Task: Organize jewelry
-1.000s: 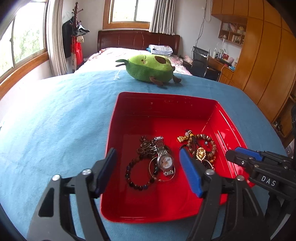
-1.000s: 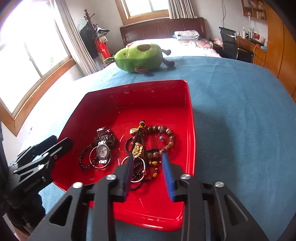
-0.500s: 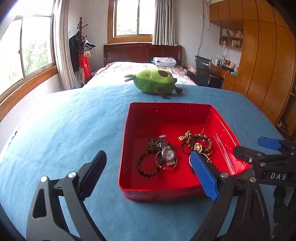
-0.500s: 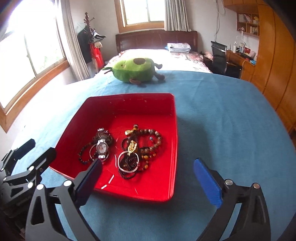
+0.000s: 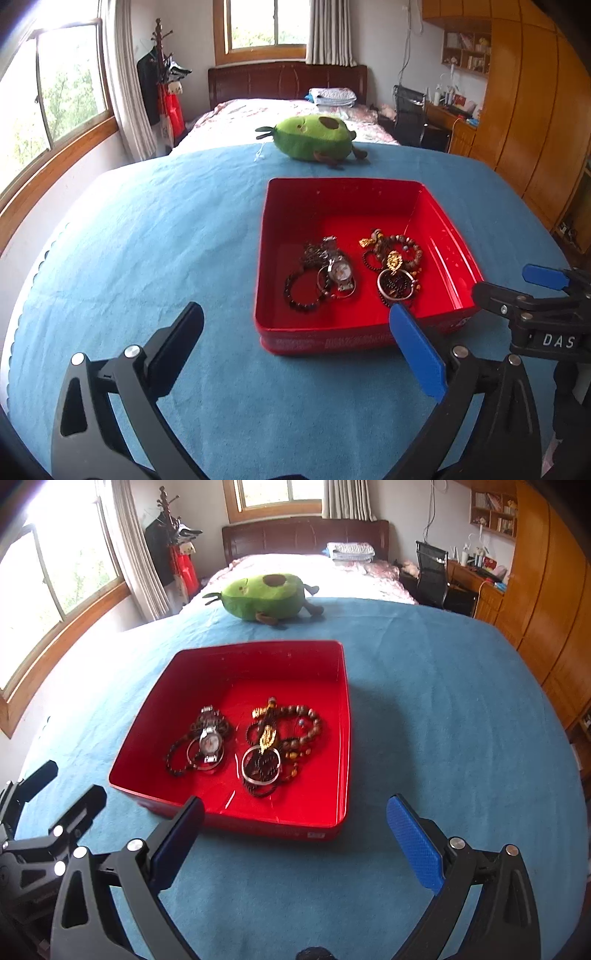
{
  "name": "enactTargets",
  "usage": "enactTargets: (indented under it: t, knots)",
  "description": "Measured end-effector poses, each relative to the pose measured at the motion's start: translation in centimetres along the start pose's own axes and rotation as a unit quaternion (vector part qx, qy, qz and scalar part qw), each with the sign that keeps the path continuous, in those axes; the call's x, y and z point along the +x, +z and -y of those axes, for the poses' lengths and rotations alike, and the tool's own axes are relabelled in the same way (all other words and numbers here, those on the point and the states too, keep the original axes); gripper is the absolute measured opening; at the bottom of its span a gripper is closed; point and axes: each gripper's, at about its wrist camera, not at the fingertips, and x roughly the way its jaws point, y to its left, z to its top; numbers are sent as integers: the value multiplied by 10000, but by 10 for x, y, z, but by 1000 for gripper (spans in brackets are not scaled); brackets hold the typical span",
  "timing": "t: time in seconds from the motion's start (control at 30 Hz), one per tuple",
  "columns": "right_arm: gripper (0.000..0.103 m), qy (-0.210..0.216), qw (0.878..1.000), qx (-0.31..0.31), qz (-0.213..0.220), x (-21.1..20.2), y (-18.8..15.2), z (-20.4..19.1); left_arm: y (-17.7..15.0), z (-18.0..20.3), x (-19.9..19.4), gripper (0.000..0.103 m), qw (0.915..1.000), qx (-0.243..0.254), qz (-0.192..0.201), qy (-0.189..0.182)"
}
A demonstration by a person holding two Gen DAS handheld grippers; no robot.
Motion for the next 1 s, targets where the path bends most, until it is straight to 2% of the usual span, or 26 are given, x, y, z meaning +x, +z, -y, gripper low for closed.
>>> enactTargets:
  t: [0.13,0.5,1.0]
  knots:
    - [99,21,9996,-5,-268,2,-3,-2,-2,-6,1,100,9996,-68,-215,143]
    - [99,-219,9993,2,-301,6,-5,4,-1,-16,6,100,9991,-179,-351,167]
    - [99,-279,9990,-71,-343,15,-4,3,1,-21,26,100,9978,-251,-565,233]
